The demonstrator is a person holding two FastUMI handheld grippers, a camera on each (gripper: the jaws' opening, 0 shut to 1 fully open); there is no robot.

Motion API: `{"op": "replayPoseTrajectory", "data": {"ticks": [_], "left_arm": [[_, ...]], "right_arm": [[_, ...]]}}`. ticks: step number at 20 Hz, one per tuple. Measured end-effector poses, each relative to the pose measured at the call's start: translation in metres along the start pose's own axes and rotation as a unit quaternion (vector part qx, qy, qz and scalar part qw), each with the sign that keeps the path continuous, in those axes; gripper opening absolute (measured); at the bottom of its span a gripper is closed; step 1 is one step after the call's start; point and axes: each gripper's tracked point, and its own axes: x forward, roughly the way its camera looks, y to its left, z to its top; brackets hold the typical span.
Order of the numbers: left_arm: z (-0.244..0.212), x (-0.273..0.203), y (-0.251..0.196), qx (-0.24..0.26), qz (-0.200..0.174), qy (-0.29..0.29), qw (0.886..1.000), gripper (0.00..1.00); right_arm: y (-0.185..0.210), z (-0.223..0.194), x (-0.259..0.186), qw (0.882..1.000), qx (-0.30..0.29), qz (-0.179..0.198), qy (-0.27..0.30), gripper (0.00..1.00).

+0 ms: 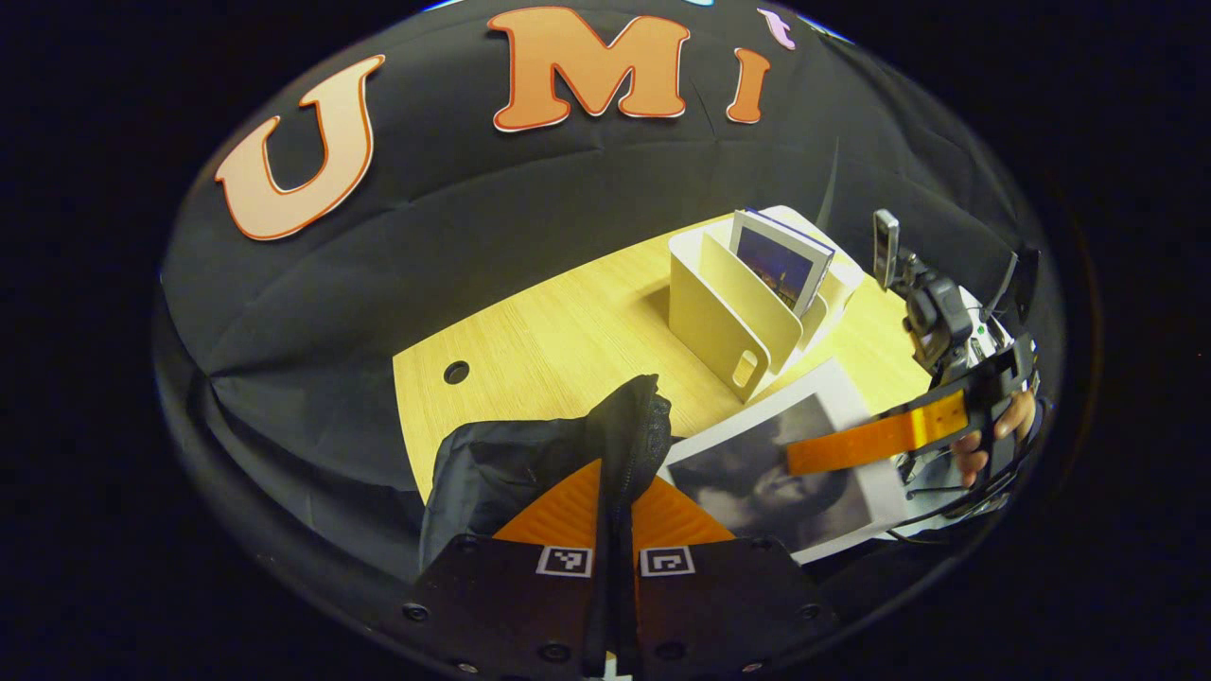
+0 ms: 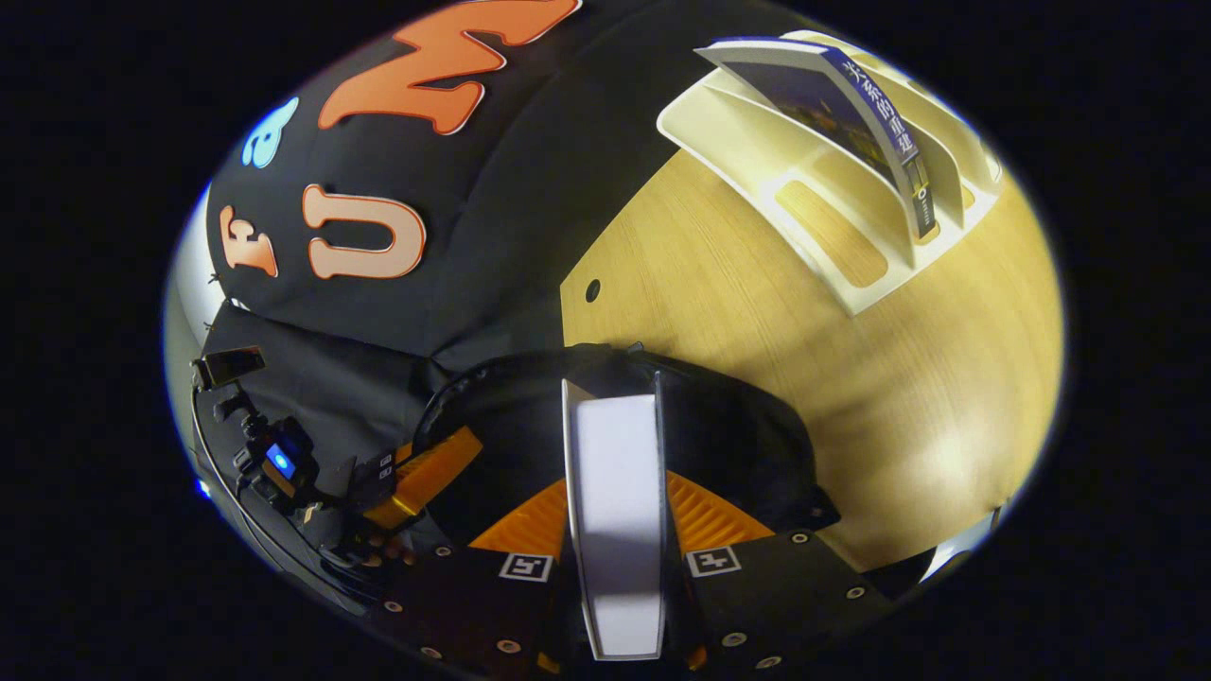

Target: Open the schoolbag, grab two books from the bookshelf and put them into the schoolbag.

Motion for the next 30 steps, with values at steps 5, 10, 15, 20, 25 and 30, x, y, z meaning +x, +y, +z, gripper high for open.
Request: {"op": "replayPoseTrajectory", "data": {"ticks": [5, 10, 15, 20, 25, 30], "left_arm": [[0.000, 0.004, -0.010, -0.014, 0.003, -0.007, 1.000, 0.05], [-0.004, 0.008, -0.019, -0.020, 0.003, -0.007, 1.000, 0.05], [-0.007, 0.014, -0.022, -0.027, 0.005, -0.005, 1.000, 0.04], [-0.011, 0.015, -0.012, -0.030, 0.019, -0.001, 0.999, 0.04], [-0.013, 0.021, -0.023, -0.014, 0.021, -0.001, 1.000, 0.05], [-0.024, 0.026, -0.034, -0.017, 0.028, 0.005, 0.999, 0.04]], "right_arm": [[0.004, 0.002, 0.050, 0.999, 0.035, 0.011, -0.037, 0.37], [-0.002, -0.015, 0.092, 0.997, 0.061, 0.012, -0.051, 0.37], [0.000, -0.021, 0.112, 0.997, 0.065, 0.015, -0.033, 0.39], [-0.022, -0.042, 0.100, 0.997, 0.044, -0.033, 0.046, 0.62], [-0.028, -0.041, 0.066, 0.993, -0.058, -0.073, 0.067, 0.93], [-0.050, 0.017, 0.006, 0.982, -0.136, -0.125, 0.047, 0.98]]}}
